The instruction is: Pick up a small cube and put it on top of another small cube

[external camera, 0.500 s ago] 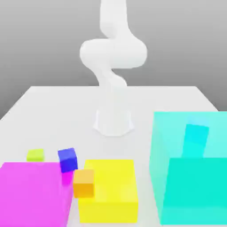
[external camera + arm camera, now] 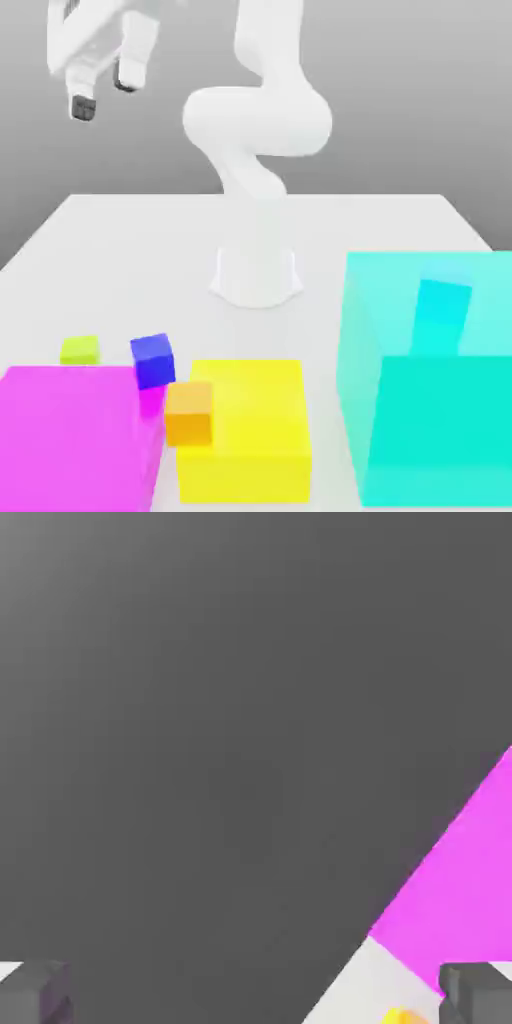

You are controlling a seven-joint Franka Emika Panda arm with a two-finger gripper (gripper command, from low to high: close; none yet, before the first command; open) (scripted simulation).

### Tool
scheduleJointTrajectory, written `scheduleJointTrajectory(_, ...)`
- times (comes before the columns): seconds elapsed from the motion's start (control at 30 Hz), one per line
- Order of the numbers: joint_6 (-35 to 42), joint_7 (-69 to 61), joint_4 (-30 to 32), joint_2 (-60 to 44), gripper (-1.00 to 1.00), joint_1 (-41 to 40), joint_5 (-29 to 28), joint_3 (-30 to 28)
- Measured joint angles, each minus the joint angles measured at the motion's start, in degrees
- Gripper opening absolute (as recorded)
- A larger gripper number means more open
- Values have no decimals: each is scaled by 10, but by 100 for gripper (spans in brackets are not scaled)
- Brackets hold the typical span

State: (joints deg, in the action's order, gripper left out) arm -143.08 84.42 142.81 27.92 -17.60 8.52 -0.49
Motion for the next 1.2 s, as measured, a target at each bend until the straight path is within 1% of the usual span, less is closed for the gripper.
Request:
scheduleJointTrajectory(0.3, -58, 214, 56, -91, 0, -87, 20, 8)
scheduleJointTrajectory(0.53, -105, 394, 100, -160, 0, -148, 15, 6)
scheduleJointTrajectory(0.77, -154, 591, 145, -227, 0, -209, -13, -3)
scheduleJointTrajectory(0.97, -195, 781, 184, -282, 0, -268, -67, -23)
scheduleJointTrajectory(1.0, -203, 799, 187, -293, 0, -243, -69, -58)
scheduleJointTrajectory(1.03, -214, 807, 186, -306, 0, -236, -70, -63)
scheduleJointTrajectory(1.2, -278, 797, 174, -384, 0, -246, -47, -45)
